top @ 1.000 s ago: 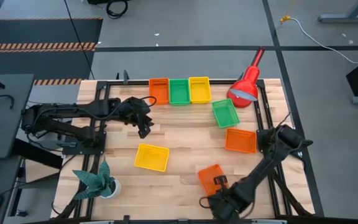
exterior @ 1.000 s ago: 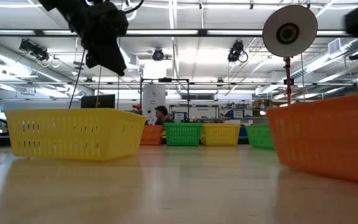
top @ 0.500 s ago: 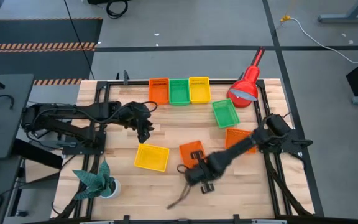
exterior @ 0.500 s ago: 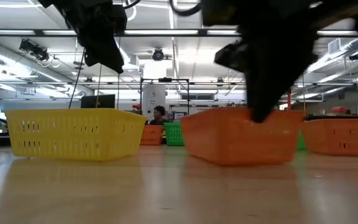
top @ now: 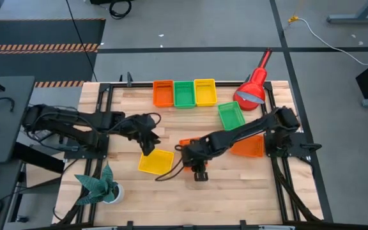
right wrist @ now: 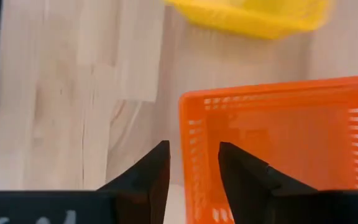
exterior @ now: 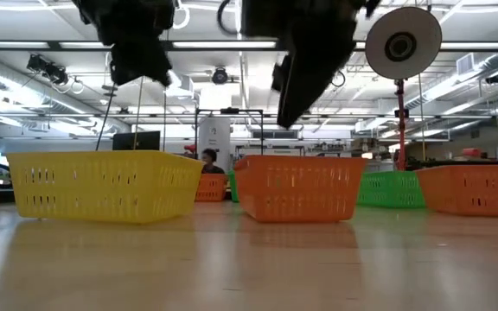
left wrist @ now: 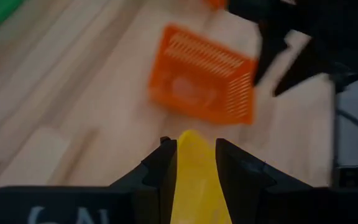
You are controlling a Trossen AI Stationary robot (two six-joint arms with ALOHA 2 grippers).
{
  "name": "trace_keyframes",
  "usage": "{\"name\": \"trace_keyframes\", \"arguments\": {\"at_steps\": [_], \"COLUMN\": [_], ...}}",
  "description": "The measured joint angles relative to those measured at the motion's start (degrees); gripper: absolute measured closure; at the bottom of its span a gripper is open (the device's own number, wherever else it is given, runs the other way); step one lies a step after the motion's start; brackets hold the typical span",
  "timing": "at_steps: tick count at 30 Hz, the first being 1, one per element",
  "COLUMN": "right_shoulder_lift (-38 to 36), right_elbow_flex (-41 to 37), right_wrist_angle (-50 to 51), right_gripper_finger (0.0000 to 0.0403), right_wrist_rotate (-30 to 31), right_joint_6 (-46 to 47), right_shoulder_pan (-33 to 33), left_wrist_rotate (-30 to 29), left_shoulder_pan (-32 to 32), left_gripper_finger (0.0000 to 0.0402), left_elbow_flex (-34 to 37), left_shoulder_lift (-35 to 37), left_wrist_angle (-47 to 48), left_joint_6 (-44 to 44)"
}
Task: Stack baskets by color
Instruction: Stack the orange bin on top of the orange bin
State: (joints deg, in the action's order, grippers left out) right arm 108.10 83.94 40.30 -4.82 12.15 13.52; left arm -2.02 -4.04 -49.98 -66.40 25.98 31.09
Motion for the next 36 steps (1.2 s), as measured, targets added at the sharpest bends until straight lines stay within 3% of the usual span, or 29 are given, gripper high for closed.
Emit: {"name": "trace_keyframes", "arguments": {"at_steps": [9, 12, 16, 25, 29, 36], "right_shoulder_lift": [-13.2, -18.9, -27.3, -39.4, -41.4, -41.7], "right_elbow_flex": [-1.3, -6.7, -16.1, -26.8, -27.9, -28.1], "right_wrist_angle": [9.3, 9.2, 8.6, 8.0, 8.0, 7.9], "right_gripper_finger": [0.0274, 0.0277, 0.0277, 0.0277, 0.0277, 0.0277], "right_wrist_rotate": [10.5, 16.0, 20.8, 23.6, 26.8, 29.4], "right_joint_6": [3.7, 7.8, 18.0, 34.3, 37.7, 39.5], "right_shoulder_pan": [5.9, 10.0, 15.6, 24.6, 27.3, 30.9], "left_wrist_rotate": [-4.2, -5.8, -5.9, -3.8, -3.8, -4.5], "left_shoulder_pan": [-6.5, -7.5, -9.2, -11.0, -10.9, -10.9], "left_gripper_finger": [0.0285, 0.0285, 0.0285, 0.0285, 0.0272, 0.0198], "left_elbow_flex": [-0.1, -3.0, -12.8, -38.1, -43.1, -44.0], "left_shoulder_lift": [-9.3, -15.6, -25.1, -44.6, -50.0, -54.5], "left_wrist_angle": [-26.7, -29.0, -25.4, 0.5, 6.7, 8.4], "left_joint_6": [0.4, 2.6, 1.8, 1.4, 2.7, 2.7]}}
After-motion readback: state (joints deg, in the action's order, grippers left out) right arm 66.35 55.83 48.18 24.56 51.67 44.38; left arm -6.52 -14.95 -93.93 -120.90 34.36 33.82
